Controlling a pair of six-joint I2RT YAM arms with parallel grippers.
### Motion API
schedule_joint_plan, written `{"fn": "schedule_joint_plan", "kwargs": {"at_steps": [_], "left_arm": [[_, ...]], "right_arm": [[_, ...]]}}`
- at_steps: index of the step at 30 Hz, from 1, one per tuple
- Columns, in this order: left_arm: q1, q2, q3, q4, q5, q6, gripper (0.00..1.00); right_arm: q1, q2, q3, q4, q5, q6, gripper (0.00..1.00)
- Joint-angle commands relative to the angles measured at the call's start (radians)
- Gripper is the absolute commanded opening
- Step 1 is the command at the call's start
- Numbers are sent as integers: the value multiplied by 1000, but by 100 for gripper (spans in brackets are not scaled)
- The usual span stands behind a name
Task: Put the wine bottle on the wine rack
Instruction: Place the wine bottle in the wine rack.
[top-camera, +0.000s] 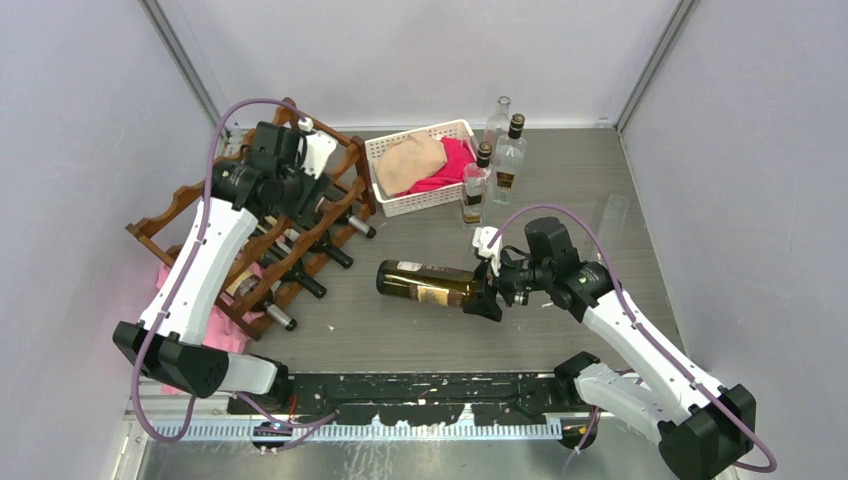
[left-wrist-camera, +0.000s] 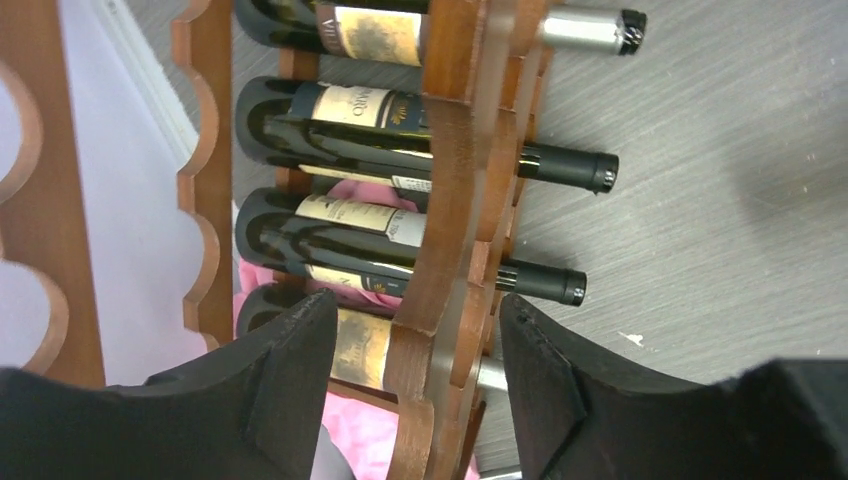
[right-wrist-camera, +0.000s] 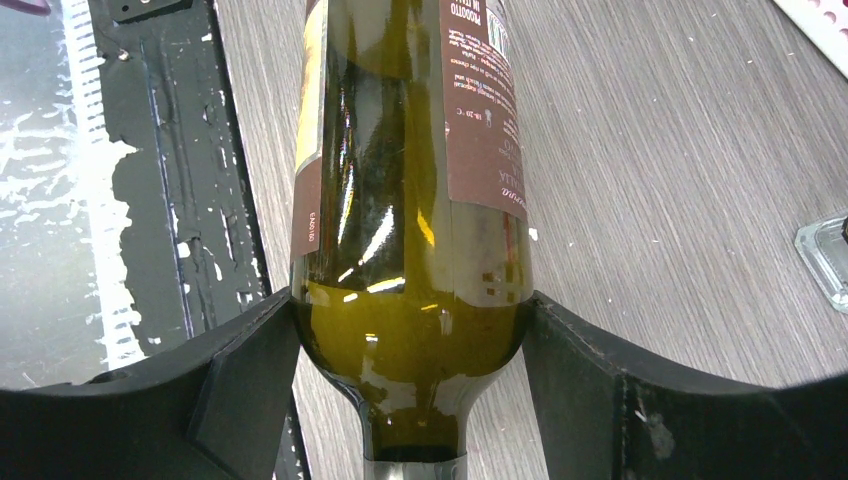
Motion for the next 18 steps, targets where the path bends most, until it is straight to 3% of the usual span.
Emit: {"fn": "schedule_joint_plan", "kwargs": {"at_steps": [1,9,18], "left_arm": [[33,-2,-20,56,164,115,53],[54,69,20,12,331,221,14],[54,126,64,59,416,262,9]], "right_arm": [[6,-8,43,135,-56,20,1],[6,-11,56,112,-30,16,1],[6,-53,31,100,7,26,1]]}}
